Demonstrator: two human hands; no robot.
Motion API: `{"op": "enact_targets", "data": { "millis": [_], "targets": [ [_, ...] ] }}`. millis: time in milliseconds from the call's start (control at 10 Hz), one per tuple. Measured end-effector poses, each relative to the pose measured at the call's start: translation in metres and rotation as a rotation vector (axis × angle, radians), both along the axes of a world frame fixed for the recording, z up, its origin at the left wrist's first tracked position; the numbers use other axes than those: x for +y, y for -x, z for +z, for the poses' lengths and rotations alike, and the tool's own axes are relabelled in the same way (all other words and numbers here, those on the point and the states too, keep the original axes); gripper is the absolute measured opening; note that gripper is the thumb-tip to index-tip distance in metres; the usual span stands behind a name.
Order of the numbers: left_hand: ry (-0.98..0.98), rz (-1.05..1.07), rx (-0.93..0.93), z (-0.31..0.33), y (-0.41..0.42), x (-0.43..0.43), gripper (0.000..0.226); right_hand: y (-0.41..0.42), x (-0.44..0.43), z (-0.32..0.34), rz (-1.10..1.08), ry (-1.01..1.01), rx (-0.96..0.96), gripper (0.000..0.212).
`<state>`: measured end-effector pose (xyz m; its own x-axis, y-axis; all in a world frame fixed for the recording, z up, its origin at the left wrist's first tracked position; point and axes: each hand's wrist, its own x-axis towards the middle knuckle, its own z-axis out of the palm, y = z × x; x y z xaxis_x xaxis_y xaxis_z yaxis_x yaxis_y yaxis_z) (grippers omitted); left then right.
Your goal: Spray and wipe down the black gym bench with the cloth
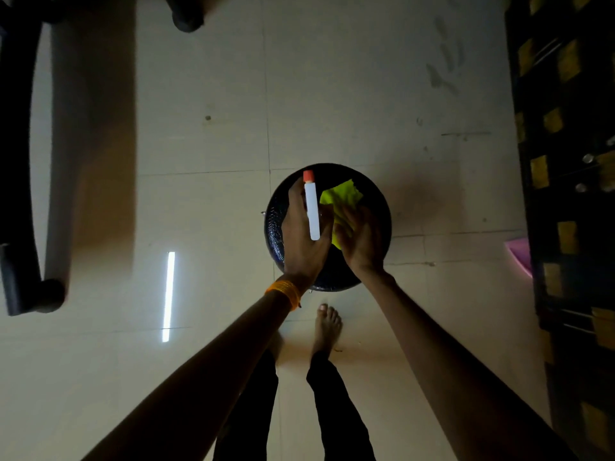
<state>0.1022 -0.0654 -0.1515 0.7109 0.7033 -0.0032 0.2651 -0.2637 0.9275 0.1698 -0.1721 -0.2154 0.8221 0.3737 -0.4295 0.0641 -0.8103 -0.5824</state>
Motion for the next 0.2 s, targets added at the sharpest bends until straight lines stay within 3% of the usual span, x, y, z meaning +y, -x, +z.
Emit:
{"op": "enact_targets", "data": {
  "millis": [100,200],
  "targets": [
    [0.037,-0.084,0.101,0.009,0.01,0.01,0.076,-0.003,0.002,0.01,0.065,0.006,-0.05,0.061],
    [-0.032,-0.177,0.164,0.004,0.027,0.022,0.09,-0.01,0.002,0.024,0.063,0.009,-0.103,0.056]
  ]
}}
